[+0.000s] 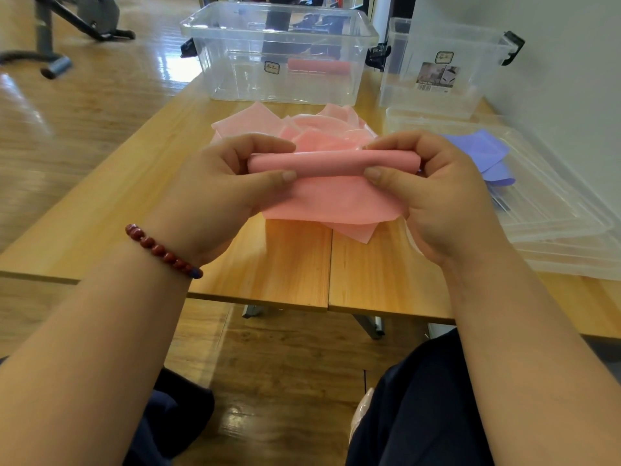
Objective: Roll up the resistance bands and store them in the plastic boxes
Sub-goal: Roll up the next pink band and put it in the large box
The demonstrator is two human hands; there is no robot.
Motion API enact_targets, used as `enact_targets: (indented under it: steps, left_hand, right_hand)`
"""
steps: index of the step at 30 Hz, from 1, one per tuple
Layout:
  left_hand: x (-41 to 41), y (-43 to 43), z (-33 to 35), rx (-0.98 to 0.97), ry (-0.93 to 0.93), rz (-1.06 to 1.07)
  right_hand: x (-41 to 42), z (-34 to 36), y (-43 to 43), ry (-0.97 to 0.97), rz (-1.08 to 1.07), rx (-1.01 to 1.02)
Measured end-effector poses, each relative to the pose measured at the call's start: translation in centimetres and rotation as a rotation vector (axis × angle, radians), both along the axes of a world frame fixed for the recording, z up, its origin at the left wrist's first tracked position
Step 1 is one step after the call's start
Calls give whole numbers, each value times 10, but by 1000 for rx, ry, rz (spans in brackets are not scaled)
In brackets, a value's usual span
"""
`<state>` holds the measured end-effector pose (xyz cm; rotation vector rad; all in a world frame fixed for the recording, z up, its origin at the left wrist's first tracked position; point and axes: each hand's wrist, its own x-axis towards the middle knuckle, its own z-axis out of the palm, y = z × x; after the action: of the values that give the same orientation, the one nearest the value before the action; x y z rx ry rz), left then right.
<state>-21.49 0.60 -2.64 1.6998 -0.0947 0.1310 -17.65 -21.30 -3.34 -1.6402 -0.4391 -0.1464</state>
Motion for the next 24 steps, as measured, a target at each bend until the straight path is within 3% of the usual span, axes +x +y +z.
enact_targets:
  steps: [15, 24]
  left_hand:
    - [0, -2, 2, -9, -57, 67]
    - [2, -1, -1, -6, -14, 25]
  right_hand:
    - [3, -3, 1, 30, 40, 45]
    - [2, -1, 0, 23, -27, -84]
